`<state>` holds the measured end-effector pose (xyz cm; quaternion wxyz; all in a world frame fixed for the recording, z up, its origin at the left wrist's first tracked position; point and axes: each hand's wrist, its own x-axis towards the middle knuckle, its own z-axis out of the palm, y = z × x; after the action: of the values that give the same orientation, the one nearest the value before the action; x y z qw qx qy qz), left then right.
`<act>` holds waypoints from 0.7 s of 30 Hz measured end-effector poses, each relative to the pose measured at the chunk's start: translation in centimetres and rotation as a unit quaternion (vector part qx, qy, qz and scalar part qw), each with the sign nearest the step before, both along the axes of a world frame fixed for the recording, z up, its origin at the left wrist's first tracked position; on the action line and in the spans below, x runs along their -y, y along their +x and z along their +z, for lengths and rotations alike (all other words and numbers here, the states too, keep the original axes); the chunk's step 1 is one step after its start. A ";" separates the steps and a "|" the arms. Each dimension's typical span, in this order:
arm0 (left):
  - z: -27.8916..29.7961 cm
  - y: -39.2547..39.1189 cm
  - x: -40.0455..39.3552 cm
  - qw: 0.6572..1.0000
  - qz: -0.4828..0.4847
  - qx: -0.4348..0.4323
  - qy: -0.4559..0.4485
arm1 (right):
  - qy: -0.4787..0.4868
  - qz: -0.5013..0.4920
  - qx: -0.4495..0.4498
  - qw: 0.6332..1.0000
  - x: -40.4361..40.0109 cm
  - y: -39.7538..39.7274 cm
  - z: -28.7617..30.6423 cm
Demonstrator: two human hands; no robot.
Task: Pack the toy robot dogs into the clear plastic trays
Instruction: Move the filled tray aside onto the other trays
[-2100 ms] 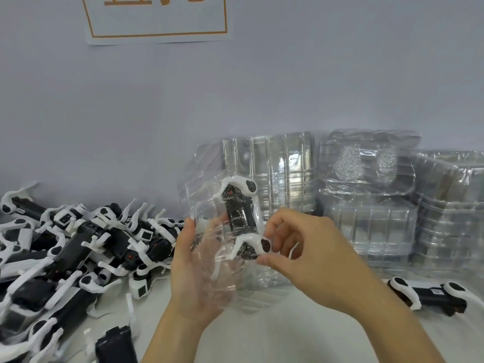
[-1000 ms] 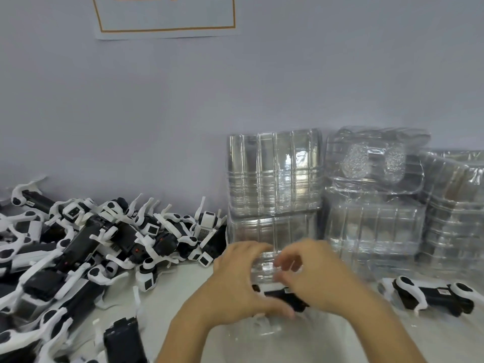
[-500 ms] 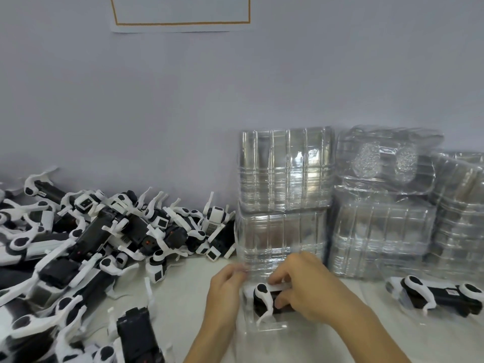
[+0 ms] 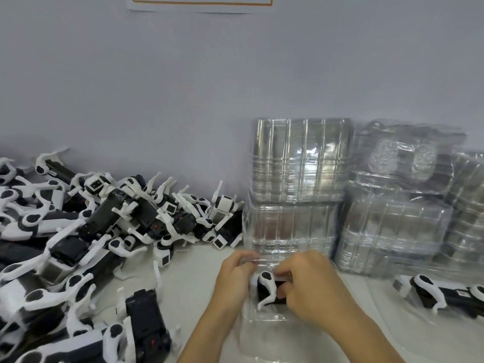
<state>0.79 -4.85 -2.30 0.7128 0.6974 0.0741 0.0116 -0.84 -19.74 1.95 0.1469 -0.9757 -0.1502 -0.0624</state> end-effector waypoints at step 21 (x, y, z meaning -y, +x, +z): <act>4.8 -1.8 -0.9 0.933 -0.119 -0.154 0.303 | 0.029 -0.112 -0.164 0.980 7.5 0.1 2.6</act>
<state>-0.97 -3.91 2.47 0.4437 0.8770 0.0928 -0.1592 -0.73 -27.21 4.58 0.1898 -0.9787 -0.0118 0.0776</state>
